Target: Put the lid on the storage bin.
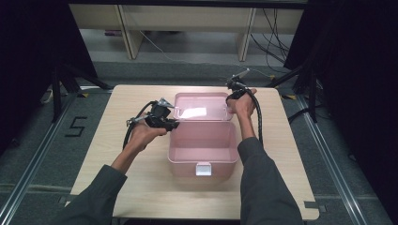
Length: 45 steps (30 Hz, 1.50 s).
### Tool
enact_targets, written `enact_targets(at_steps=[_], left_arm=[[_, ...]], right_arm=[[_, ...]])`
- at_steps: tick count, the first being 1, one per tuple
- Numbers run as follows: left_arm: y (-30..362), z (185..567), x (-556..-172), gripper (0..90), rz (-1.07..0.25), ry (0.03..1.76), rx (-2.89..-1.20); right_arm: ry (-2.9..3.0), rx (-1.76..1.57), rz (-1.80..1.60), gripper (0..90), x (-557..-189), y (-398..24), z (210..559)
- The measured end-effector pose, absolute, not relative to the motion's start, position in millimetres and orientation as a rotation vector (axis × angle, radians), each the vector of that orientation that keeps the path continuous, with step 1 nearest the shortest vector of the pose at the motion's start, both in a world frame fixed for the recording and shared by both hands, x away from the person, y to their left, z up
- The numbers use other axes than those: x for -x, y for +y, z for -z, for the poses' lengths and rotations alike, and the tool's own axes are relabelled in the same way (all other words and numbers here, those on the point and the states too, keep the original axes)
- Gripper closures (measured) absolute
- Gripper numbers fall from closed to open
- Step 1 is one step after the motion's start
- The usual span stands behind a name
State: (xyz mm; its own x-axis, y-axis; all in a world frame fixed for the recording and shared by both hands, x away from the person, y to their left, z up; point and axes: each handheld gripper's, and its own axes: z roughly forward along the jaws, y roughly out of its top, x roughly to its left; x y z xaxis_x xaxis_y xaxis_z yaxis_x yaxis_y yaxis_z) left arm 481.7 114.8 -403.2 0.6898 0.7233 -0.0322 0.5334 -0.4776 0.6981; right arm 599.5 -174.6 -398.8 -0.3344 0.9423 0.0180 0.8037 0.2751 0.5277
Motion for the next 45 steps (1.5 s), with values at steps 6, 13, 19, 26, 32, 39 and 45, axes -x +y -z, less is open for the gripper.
enact_targets(at_steps=[6,13,19,26,32,39,45], left_arm=[[114,403,-480,80.0,-0.354,0.956,-2.19],[114,403,-479,80.1,-0.356,0.957,-2.177],[113,402,-478,80.1,-0.359,0.952,-2.178],[113,402,-478,80.1,-0.355,0.951,-2.173],[113,403,-477,80.1,-0.359,0.952,-2.166],[112,404,-477,80.0,-0.375,0.955,-2.167],[112,403,-476,80.0,-0.371,0.954,-2.164]], right_arm=[[2.213,-1.538,-0.678,81.3,-596,-173,394],[2.168,-1.526,-0.721,82.5,-590,-174,386],[2.165,-1.511,-0.737,82.4,-587,-177,383],[2.133,-1.514,-0.782,82.5,-581,-179,378],[2.115,-1.479,-0.843,82.7,-571,-184,368],[2.077,-1.436,-0.923,83.9,-556,-188,353],[2.038,-1.394,-0.977,84.7,-544,-190,342]])
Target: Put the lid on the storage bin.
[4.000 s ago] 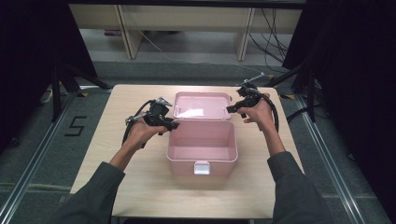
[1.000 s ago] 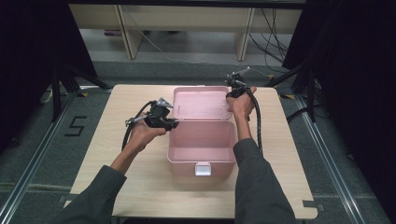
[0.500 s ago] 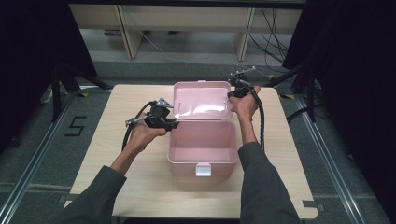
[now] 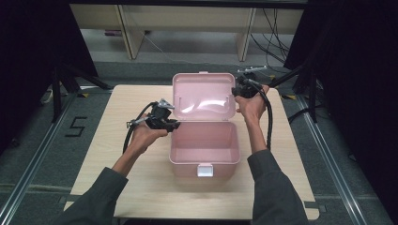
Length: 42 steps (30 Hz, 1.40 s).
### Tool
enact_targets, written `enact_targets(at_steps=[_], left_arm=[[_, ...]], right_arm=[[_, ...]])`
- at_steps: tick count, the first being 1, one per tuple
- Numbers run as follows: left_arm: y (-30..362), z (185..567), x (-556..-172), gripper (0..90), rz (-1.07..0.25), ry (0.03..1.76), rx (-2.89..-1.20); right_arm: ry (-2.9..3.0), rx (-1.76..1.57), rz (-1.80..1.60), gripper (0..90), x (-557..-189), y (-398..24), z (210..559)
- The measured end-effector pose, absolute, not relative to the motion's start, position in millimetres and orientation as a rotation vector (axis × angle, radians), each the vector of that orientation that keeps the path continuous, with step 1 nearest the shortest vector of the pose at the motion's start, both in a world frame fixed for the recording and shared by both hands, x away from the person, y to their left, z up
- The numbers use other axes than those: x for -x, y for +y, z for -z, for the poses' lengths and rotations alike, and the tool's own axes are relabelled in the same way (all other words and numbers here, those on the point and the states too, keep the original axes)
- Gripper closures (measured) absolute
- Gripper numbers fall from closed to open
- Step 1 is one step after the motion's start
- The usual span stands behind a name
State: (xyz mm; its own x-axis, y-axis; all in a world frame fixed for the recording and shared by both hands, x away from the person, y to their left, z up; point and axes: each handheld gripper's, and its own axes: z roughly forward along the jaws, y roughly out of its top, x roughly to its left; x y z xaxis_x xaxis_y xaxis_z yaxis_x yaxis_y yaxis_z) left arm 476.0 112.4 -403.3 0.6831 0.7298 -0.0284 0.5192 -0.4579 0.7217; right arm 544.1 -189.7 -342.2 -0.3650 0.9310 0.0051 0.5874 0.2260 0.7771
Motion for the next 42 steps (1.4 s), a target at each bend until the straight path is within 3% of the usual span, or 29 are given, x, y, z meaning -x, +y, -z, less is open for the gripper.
enact_targets(at_steps=[42], left_arm=[[111,405,-471,79.3,-0.376,1.01,-2.104]], right_arm=[[1.94,-1.181,-1.146,86.7,-463,-206,323]])
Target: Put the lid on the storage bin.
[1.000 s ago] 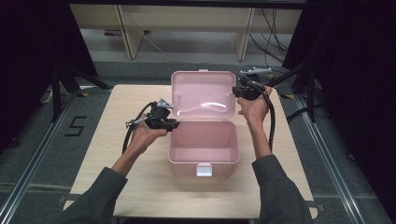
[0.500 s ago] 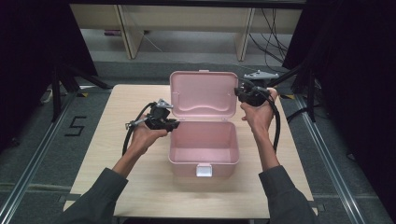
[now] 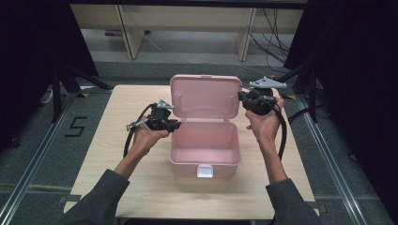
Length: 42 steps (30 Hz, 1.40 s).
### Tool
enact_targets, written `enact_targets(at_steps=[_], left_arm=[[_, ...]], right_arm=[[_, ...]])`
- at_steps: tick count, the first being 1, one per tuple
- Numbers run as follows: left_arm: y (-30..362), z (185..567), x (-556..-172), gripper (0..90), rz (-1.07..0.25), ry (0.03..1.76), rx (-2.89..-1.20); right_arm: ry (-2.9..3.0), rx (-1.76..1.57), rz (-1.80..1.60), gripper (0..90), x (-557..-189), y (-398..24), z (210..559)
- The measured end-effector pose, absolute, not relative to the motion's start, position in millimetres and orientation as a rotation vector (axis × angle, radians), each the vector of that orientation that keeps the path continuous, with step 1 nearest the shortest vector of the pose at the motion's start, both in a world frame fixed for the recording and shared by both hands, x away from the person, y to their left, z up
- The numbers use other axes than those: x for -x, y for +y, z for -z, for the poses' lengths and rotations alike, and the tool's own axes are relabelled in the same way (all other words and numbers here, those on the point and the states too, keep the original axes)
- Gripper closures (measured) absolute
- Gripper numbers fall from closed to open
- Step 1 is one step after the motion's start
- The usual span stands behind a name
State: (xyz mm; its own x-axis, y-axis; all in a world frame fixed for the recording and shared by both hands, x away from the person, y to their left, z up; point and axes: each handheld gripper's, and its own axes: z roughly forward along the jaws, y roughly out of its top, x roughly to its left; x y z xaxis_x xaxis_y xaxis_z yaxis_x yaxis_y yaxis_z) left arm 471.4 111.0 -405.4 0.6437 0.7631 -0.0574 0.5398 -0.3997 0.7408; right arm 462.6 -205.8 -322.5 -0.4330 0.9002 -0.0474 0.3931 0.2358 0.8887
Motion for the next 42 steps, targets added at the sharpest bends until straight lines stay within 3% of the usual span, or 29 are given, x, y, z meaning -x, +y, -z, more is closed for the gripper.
enact_targets(at_steps=[17,32,42], left_arm=[[113,409,-470,77.3,-0.377,1.022,-2.058],[132,395,-456,52.1,-0.333,1.001,-2.02],[142,386,-436,44.4,-0.355,0.96,-2.015]], right_arm=[[1.937,-1.133,-1.185,88.0,-438,-211,329],[1.953,-1.098,-1.165,88.0,-425,-212,331],[1.956,-1.061,-1.165,87.4,-413,-215,335]])
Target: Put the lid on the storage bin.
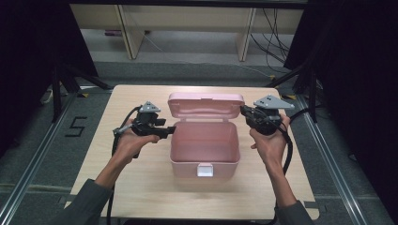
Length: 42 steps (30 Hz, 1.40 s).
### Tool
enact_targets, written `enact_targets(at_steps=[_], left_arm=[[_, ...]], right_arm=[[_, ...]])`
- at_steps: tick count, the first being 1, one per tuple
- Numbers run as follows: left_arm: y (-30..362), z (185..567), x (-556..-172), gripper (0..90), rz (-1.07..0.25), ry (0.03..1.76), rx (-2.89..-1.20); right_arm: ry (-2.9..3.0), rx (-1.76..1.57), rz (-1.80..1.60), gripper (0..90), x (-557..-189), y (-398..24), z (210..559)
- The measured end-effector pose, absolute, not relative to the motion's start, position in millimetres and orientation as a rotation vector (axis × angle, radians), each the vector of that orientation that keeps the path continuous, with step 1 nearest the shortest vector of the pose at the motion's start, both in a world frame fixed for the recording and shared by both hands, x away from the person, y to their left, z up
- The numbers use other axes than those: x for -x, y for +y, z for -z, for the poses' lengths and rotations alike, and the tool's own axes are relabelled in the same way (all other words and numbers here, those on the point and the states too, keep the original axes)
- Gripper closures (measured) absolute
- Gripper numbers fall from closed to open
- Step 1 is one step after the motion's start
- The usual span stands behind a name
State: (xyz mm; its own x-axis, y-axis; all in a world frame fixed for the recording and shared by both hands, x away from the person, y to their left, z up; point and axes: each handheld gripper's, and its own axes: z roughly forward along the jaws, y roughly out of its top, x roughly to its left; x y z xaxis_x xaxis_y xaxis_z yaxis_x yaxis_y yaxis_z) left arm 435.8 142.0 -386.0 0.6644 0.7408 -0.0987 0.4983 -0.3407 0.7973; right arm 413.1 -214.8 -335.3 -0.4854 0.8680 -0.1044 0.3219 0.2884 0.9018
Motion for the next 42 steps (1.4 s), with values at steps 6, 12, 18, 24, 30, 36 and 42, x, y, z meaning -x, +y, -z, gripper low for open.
enact_targets(at_steps=[6,12,18,24,30,36,42], left_arm=[[150,384,-420,40.8,-0.328,0.938,-2.006],[162,385,-405,38.7,-0.319,0.925,-1.985],[169,386,-391,38.0,-0.32,0.922,-1.955],[175,390,-381,36.4,-0.323,0.912,-1.968],[178,392,-375,35.5,-0.328,0.916,-1.974],[180,395,-370,33.8,-0.329,0.898,-2.014],[182,399,-364,32.1,-0.33,0.897,-2.024]], right_arm=[[1.943,-1.059,-1.194,86.9,-406,-217,340],[1.952,-1.088,-1.224,86.4,-399,-217,343],[1.967,-1.093,-1.25,85.9,-392,-219,347],[1.964,-1.085,-1.25,85.8,-388,-220,349],[1.958,-1.075,-1.25,85.5,-384,-221,352],[1.96,-1.079,-1.27,85.1,-379,-223,355],[1.959,-1.097,-1.297,84.9,-373,-224,358]])
